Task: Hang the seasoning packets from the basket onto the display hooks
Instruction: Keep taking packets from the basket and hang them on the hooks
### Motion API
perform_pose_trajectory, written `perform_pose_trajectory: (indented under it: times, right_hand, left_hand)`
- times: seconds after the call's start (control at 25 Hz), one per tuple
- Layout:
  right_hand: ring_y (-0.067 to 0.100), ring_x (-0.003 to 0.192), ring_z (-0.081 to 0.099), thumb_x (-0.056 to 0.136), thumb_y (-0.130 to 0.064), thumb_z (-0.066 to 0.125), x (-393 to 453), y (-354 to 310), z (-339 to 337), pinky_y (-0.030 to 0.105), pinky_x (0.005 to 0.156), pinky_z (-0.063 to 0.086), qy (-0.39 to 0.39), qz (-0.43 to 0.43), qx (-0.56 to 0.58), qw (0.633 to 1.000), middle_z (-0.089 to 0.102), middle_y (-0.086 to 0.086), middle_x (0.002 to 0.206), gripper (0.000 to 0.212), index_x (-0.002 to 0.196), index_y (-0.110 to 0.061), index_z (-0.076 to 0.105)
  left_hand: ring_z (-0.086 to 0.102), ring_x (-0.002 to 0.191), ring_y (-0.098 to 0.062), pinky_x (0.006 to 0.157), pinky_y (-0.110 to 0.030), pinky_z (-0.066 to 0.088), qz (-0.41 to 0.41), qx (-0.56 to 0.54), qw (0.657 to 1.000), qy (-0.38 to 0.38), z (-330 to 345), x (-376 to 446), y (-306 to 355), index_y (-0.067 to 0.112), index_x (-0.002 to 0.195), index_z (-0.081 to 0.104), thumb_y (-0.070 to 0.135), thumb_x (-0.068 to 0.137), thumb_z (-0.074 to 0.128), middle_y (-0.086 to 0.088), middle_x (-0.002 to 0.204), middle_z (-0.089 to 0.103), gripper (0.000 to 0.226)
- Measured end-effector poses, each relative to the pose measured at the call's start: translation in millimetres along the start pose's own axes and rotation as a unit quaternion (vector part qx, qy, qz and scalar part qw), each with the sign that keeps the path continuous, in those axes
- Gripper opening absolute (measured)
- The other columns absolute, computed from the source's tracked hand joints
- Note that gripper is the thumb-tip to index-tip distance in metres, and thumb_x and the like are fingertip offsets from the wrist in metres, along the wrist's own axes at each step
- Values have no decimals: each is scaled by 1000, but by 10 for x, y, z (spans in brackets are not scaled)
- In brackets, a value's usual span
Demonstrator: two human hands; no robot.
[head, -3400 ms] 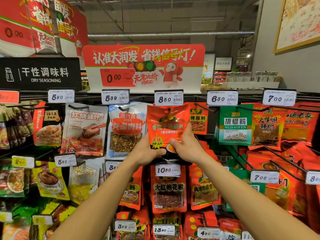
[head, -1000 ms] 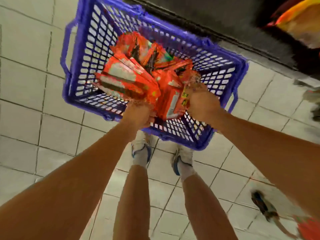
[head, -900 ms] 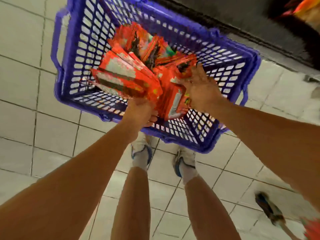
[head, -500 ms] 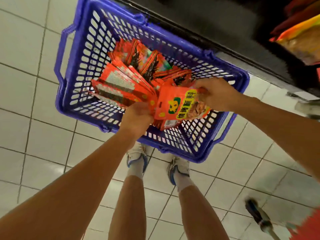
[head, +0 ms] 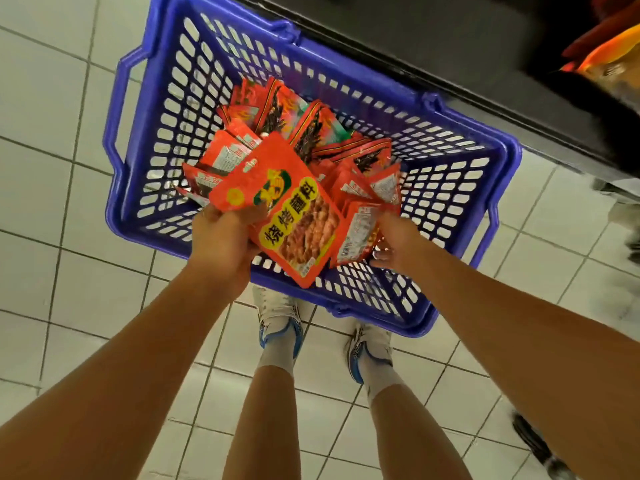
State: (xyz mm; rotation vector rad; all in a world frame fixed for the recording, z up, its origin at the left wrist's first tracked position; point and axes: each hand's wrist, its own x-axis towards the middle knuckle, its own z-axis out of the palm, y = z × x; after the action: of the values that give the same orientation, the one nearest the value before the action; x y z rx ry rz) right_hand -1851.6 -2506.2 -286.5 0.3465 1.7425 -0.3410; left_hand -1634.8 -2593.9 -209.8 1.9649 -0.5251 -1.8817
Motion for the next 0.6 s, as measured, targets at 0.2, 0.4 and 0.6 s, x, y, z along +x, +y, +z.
perform_pose_trajectory:
  times: [0.2, 0.4, 0.6]
  right_hand:
    - [39, 98, 67, 86, -56, 70, 298, -94, 256, 60, 87, 55, -52, 38, 107, 992, 70, 15, 108, 45, 108, -17, 59]
    - [31, 75, 76, 82, 6, 60, -30, -55, -29, 47, 66, 63, 29, -36, 121, 992, 74, 17, 97, 21, 98, -7, 64]
    - [35, 73, 76, 79, 5, 69, -843, -140, -408, 53, 63, 63, 12, -139, 73, 988, 78, 12, 83, 27, 91, -18, 73]
  left_hand:
    - [75, 95, -28, 77, -47, 60, 2, 40, 999, -34, -146, 84, 39, 13, 112, 69, 4, 91, 59, -8, 108, 76, 24]
    - [74, 99, -29, 80, -49, 57, -14, 35, 999, -21, -131, -117, 225, 20, 112, 69, 14, 98, 59, -7, 109, 77, 18]
    - [73, 102, -33, 85, -50, 58, -8, 3, 999, -45, -37, -571, 531, 12, 123, 65, 10, 98, 57, -12, 114, 75, 26]
